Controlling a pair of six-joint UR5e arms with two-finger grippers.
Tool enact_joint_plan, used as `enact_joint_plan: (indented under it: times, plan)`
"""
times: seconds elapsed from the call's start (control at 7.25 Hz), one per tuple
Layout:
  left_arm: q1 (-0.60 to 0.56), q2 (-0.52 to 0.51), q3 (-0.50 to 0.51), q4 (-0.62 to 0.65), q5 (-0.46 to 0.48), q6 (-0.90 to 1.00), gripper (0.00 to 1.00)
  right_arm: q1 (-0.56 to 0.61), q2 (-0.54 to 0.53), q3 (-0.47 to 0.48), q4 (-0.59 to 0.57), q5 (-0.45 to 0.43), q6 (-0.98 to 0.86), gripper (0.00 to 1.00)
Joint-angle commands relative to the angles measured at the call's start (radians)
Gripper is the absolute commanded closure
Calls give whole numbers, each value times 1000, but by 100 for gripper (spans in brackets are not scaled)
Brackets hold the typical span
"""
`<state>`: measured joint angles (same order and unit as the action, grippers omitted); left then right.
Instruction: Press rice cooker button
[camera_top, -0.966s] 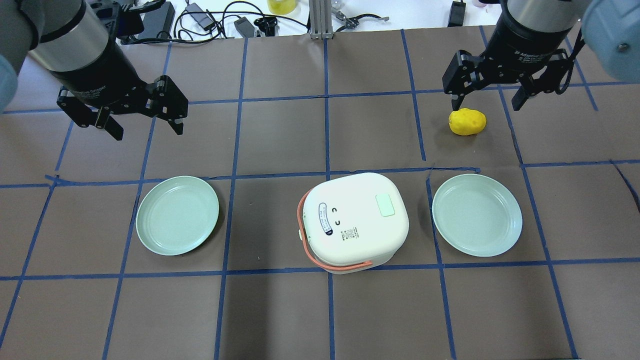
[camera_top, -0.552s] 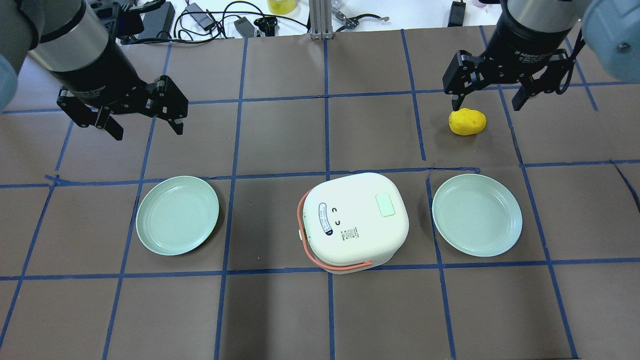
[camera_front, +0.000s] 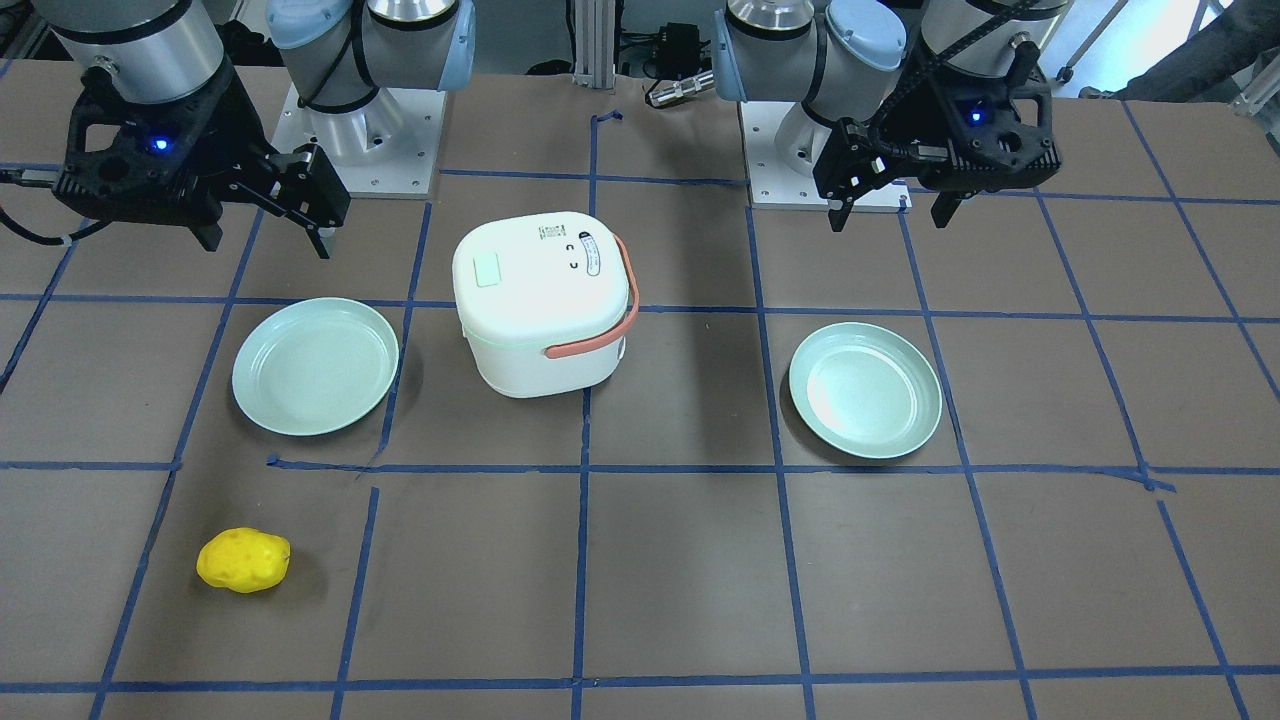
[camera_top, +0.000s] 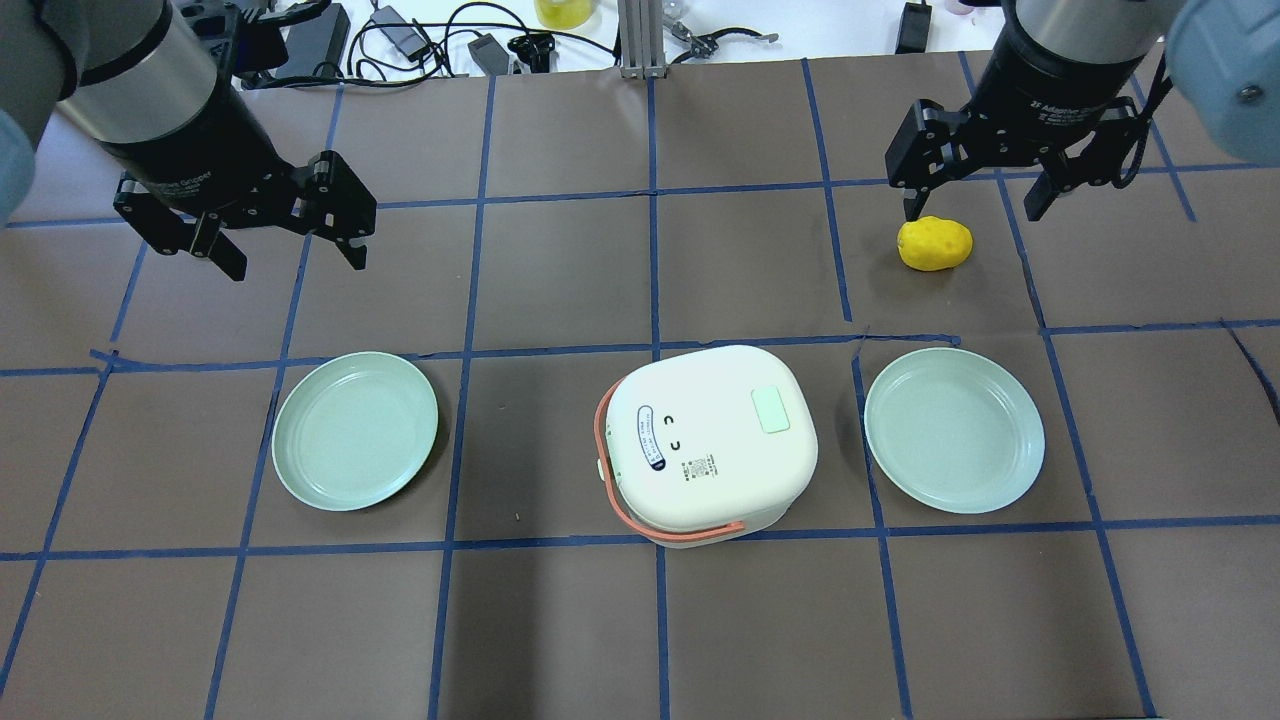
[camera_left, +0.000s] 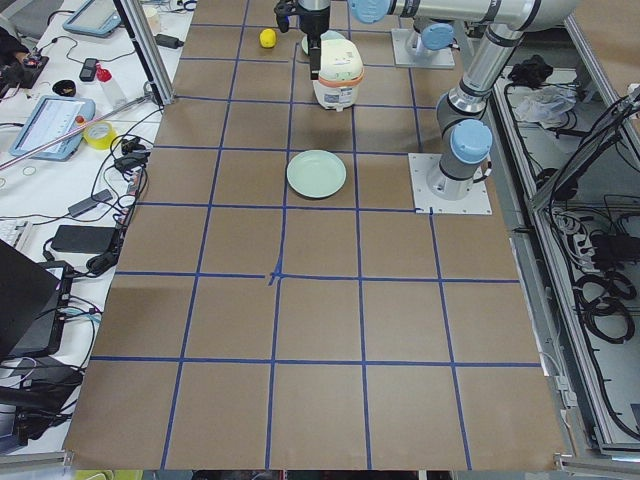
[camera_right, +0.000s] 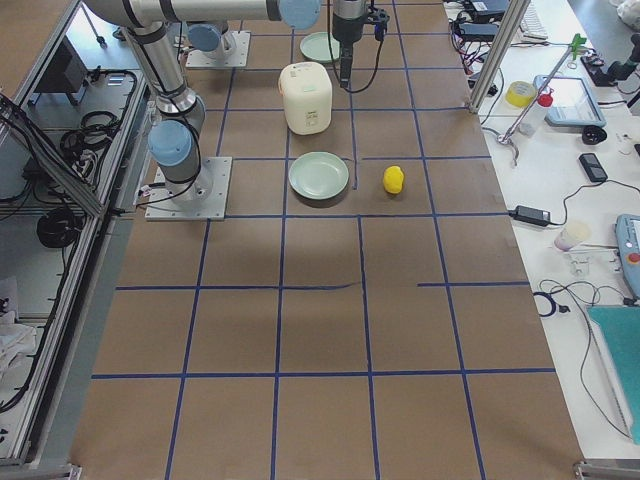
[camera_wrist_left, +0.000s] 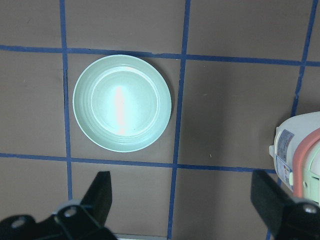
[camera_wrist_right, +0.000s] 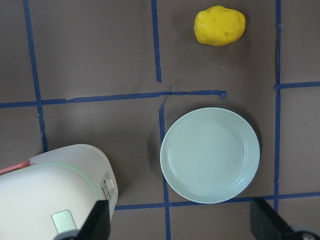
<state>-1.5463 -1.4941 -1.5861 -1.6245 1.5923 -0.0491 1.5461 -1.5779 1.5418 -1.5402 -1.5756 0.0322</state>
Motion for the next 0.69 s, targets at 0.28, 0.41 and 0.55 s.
enact_joint_plan:
  times: [0.28, 0.41, 0.55]
  plan:
    - [0, 0, 0, 0, 0, 0, 0, 0, 2, 4, 3, -7, 0, 0]
    - [0, 0, 0, 0, 0, 0, 0, 0, 2, 4, 6, -6, 0, 0]
    - [0, 0, 0, 0, 0, 0, 0, 0, 1, 4, 5, 0, 0, 0]
